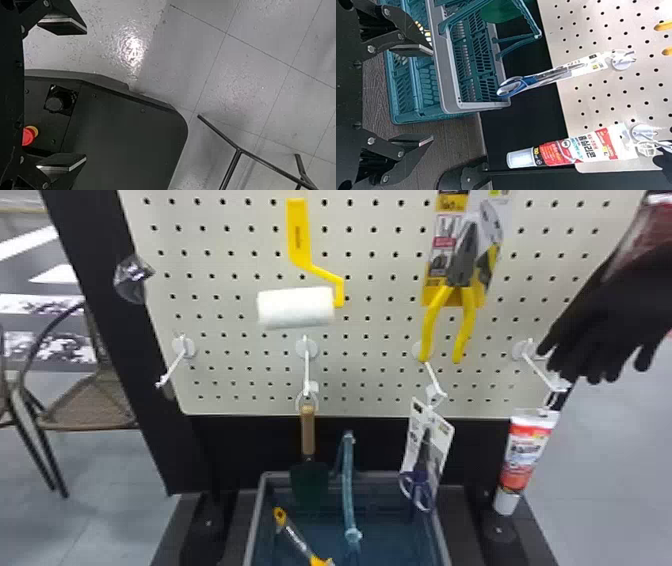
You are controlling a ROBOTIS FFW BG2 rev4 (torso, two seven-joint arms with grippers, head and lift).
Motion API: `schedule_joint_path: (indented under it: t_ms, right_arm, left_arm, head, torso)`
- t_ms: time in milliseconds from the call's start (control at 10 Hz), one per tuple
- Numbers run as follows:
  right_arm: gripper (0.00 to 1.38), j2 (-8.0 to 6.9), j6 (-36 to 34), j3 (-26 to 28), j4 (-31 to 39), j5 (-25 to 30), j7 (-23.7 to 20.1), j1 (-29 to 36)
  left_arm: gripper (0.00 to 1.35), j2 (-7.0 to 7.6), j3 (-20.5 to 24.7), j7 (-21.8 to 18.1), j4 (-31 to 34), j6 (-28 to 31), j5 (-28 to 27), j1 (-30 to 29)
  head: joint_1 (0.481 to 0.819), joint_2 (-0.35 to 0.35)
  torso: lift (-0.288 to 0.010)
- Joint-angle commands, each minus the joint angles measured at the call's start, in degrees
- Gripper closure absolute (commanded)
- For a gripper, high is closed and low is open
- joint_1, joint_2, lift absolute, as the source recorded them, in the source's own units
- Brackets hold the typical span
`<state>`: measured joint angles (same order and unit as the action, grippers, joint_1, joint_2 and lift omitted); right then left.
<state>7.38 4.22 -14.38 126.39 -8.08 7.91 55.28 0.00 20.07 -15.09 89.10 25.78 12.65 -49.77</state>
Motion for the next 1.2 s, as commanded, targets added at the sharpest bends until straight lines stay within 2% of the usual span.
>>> schedule_joint_path:
  t_ms: [0,500,600,800,1100]
  right_arm:
    - [0.50,0.00,0.18,-0.03,0.53,0.09,0.00,0.00]
    - [0.50,-0.09,0.18,0.05,0.24,0.88,0.00,-0.86]
    - [0.50,-0.09,0.18,0.05,0.38,0.97,0.00,-0.74]
    - [0.50,-0.09,0.18,0.32,0.38,0.97,0.00,-0.61]
    - [0.50,-0.18,0.18,0.41,0.38,0.97,0.00,-0.61]
  left_arm:
    - [0.17,-0.15,-0.12,-0.29,-0.01,-0.29,0.01,0.28]
    - [0.17,-0.15,-1.00,-0.82,0.84,-3.19,-0.08,0.52]
    - [0.17,-0.15,-0.82,-0.99,4.35,-3.90,-0.26,-0.09]
    - [0.17,-0.15,0.41,-0.99,15.74,-4.69,-2.37,-1.45]
    - [0.17,-0.15,0.59,-0.99,18.98,-8.12,-1.31,0.03]
  head:
    - [0.549,0.000]
    - [0.549,0.000]
    - [0.549,0.000]
    - [0.549,0.000]
    - [0.549,0.000]
  torso:
    - [-0.100]
    - [-0.100]
    - [-0.100]
    - [-0.100]
    - [-0.100]
